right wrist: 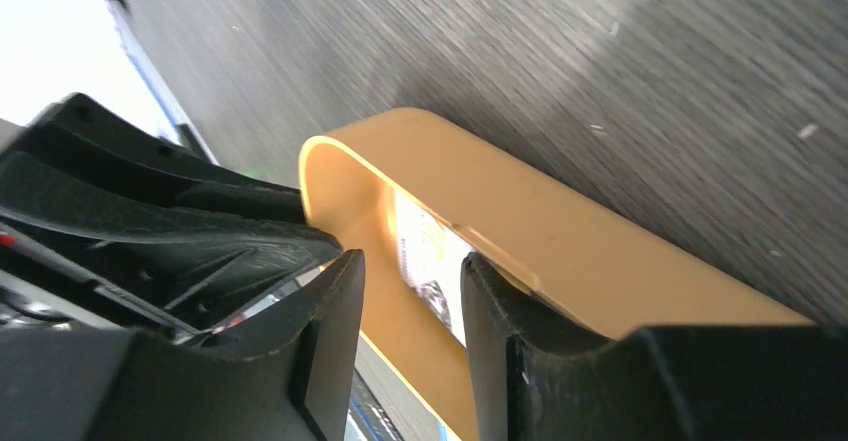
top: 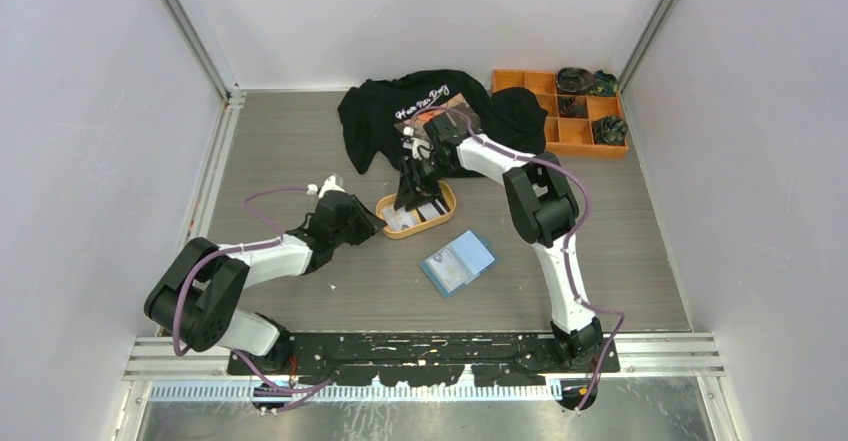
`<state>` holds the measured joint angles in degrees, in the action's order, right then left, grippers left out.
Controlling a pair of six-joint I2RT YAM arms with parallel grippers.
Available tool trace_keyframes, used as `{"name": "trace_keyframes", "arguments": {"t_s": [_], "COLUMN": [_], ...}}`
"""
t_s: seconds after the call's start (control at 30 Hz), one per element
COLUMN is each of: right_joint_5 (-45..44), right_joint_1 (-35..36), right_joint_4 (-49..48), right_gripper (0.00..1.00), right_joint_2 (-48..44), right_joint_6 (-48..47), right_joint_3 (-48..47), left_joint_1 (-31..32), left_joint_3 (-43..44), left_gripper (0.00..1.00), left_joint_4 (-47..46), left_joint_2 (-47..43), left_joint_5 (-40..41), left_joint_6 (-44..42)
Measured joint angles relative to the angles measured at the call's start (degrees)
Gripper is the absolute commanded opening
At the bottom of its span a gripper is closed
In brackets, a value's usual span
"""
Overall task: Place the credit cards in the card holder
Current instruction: Pick up the credit card from the storage box.
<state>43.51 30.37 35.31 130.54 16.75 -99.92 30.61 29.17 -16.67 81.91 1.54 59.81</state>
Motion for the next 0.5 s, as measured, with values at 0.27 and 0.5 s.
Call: {"name": "trace_keyframes", "arguments": {"t_s": [0.27,0.5], "right_joint_5": [0.9,-4.7], "right_joint_1": [0.0,1.2], "right_joint_4": [-2.2,0.3], "right_gripper": [0.46,0.48], "right_joint_2": [0.0,-0.8], "right_joint_6": [1.7,-0.7], "right_joint_3": [0.9,-0.3], "left_joint_1": [0.0,0.0], "left_joint_3": [-0.1,-0.1], "left_gripper": [0.19,0.19], "left_joint_4": [-0.3,-0.3], "left_joint_2": [0.0,0.1], "left_joint_5": [-0.1,-0.1], "left_joint_6": [0.0,0.0]}}
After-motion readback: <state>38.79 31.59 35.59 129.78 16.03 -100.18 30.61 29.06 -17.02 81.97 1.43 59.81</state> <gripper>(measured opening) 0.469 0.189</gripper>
